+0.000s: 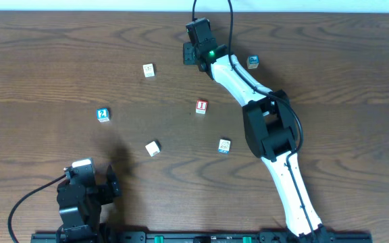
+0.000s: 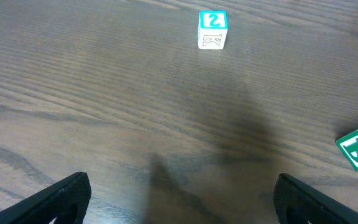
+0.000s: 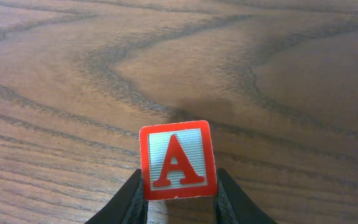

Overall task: Spell out Ai2
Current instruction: 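Align and close the right gripper on the red 'A' block, then lift the red 'A' block and carry it toward the 'I' block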

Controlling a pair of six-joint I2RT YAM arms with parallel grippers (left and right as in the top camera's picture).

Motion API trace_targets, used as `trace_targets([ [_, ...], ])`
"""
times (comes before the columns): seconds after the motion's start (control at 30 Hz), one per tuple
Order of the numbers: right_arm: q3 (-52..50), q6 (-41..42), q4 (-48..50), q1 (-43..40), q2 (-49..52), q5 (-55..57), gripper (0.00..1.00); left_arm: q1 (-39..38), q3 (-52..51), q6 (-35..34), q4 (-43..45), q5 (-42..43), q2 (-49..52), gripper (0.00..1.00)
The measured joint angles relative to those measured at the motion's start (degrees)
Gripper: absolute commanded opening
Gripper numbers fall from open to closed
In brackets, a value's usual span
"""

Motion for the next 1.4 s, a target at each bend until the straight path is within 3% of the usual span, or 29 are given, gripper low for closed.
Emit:
trace_targets([
  [0.2,0.0,-0.2,0.0,0.0,0.0,0.0,0.20,0.0,0.0,0.0,0.0,0.0,0.0,0.95],
  [0.6,1.2,-0.4,-7.3,0.7,-0.8,-0.4,0.19,0.0,0.0,0.0,0.0,0.0,0.0,0.95],
  [0.73,1.3,-0.4,-9.9,1.9,-1.4,-0.2,0.25,0.0,0.0,0.0,0.0,0.0,0.0,0.95],
  [0.9,1.3,-0.7,-11.7,3.7,-1.5,-0.7,0.40,0.0,0.0,0.0,0.0,0.0,0.0,0.95],
  [1.1,1.2,-1.2,-13.5,5.3,-1.5,-1.3,0.52,0.0,0.0,0.0,0.0,0.0,0.0,0.95],
  [1.4,1.2,-1.2,-12.3,5.4,-1.5,-1.7,0.59,0.0,0.0,0.0,0.0,0.0,0.0,0.95],
])
